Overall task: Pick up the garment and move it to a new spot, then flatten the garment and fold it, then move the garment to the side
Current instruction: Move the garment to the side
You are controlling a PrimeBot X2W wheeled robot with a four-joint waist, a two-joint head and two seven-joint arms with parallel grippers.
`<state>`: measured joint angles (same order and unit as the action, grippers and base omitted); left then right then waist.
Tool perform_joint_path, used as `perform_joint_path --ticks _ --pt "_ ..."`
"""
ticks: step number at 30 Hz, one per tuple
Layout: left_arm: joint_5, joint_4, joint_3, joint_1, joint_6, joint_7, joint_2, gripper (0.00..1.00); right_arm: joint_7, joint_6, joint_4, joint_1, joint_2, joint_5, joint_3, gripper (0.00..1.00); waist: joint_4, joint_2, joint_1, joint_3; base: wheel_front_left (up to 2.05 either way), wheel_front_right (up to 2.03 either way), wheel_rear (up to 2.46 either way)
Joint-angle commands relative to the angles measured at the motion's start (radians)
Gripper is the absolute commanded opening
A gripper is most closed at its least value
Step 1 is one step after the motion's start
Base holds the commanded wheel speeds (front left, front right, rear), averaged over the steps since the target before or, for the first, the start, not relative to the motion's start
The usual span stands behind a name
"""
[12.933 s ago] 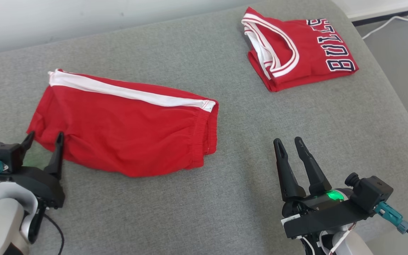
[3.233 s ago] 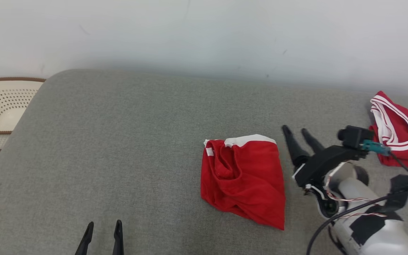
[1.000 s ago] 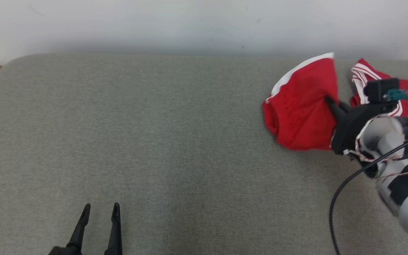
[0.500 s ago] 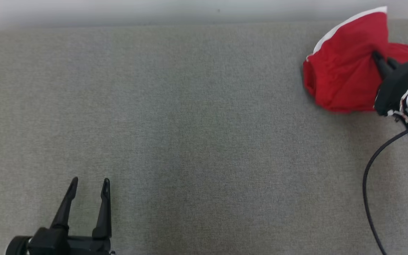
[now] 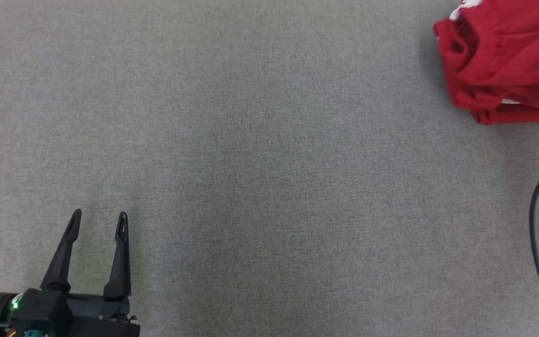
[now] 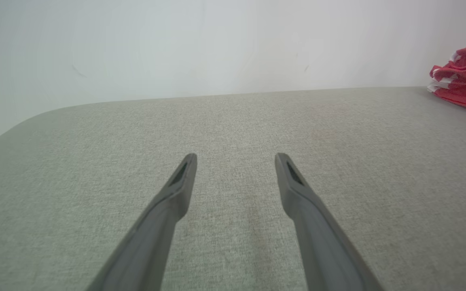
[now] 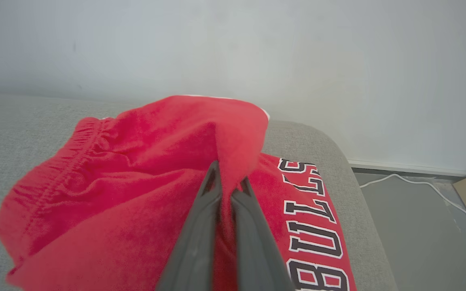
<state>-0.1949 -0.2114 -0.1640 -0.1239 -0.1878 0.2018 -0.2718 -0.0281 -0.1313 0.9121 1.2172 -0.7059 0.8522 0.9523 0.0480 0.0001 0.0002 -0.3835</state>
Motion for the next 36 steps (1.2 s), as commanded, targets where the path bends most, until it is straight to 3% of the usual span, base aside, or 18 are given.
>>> perform_joint_path --ticks 1,15,24,25,26,27,36 --pt "0.009 -0.011 0.001 -0.005 -0.004 -0.006 -0.009 1.00 -0.005 0.001 -0.004 0.020 -0.029 -0.003 0.018 0.00 0.006 -0.0001 -0.0002 -0.018 0.00 0.00 0.00" --pt "0.005 -0.040 0.003 -0.018 -0.001 -0.011 -0.030 1.00 0.006 0.001 0.016 0.093 -0.104 -0.012 0.085 0.00 0.000 -0.0001 -0.0002 -0.058 0.00 0.00 0.00" --pt "0.006 -0.042 0.002 -0.016 -0.012 -0.013 -0.033 1.00 -0.005 0.001 0.046 0.101 -0.102 0.004 0.122 0.00 0.000 -0.0001 -0.0002 -0.067 0.00 0.00 0.00" --pt "0.006 -0.041 0.001 -0.018 -0.012 -0.014 -0.032 1.00 -0.007 0.001 0.054 0.102 -0.100 0.007 0.122 0.21 0.000 -0.0001 -0.0002 -0.068 0.00 0.00 0.00" --pt "0.006 -0.039 -0.001 -0.019 -0.013 -0.014 -0.032 1.00 -0.012 0.001 0.063 0.103 -0.098 0.010 0.123 0.83 0.001 -0.0001 -0.0002 -0.068 0.00 0.00 0.00" --pt "0.006 -0.038 -0.002 -0.021 -0.014 -0.014 -0.032 1.00 -0.018 0.001 0.073 0.104 -0.097 0.007 0.127 1.00 0.001 -0.0001 -0.0002 -0.069 0.00 0.00 0.00" --pt "-0.007 -0.015 -0.007 -0.017 -0.016 -0.005 -0.024 1.00 0.004 0.001 0.125 0.120 -0.076 -0.021 0.146 1.00 0.005 -0.0001 -0.0002 -0.038 0.00 0.00 0.00"
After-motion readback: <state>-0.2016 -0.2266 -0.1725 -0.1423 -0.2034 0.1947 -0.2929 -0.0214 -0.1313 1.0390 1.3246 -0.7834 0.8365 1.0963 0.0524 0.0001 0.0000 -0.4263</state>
